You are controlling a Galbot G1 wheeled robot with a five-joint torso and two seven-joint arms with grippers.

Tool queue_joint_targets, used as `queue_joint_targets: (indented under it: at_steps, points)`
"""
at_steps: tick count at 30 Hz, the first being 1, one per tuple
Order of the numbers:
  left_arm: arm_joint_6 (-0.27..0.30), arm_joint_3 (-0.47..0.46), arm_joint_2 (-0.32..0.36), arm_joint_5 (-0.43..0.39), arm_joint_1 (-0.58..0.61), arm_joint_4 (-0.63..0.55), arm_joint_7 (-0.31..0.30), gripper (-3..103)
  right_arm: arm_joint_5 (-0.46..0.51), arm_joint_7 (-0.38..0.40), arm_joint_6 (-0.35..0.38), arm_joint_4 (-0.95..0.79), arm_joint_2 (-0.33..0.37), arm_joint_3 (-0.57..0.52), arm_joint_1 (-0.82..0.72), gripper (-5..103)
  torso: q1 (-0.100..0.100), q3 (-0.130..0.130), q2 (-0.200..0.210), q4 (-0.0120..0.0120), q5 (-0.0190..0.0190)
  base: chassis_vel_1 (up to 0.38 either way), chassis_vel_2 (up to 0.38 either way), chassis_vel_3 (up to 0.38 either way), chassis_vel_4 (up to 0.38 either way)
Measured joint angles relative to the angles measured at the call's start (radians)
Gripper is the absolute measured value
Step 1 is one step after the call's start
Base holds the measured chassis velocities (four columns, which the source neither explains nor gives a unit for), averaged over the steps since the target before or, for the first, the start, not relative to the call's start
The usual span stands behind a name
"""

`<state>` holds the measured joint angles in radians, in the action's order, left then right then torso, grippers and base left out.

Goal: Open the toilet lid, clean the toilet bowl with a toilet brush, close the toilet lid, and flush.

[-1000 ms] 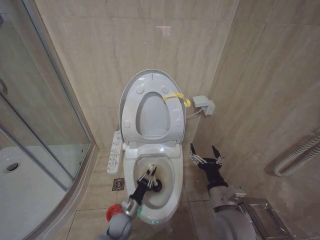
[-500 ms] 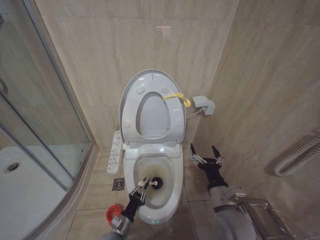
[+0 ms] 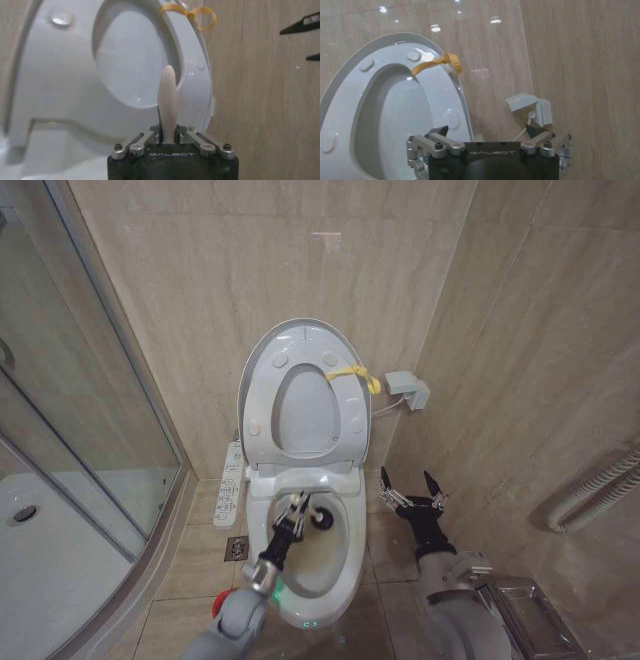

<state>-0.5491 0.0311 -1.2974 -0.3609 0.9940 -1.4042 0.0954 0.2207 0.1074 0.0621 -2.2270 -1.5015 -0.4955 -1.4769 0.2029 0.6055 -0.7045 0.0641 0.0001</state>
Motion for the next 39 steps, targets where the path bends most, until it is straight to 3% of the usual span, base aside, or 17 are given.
queue_joint_targets:
  at_steps: [10,39]
  points:
    - [0.008,0.043,-0.059,0.002,0.003,0.044,-0.005,18,0.0,0.0,0.0,0.0,0.0,0.0,0.0,100,0.0,0.0,0.0,-0.0003,0.0001,0.0,0.0,0.0,0.0]
    - [0.009,0.111,-0.113,-0.011,-0.154,0.187,0.019,18,0.0,0.0,0.0,0.0,0.0,0.0,0.0,100,0.0,0.0,0.0,-0.0002,-0.0001,0.0,0.0,0.0,0.0]
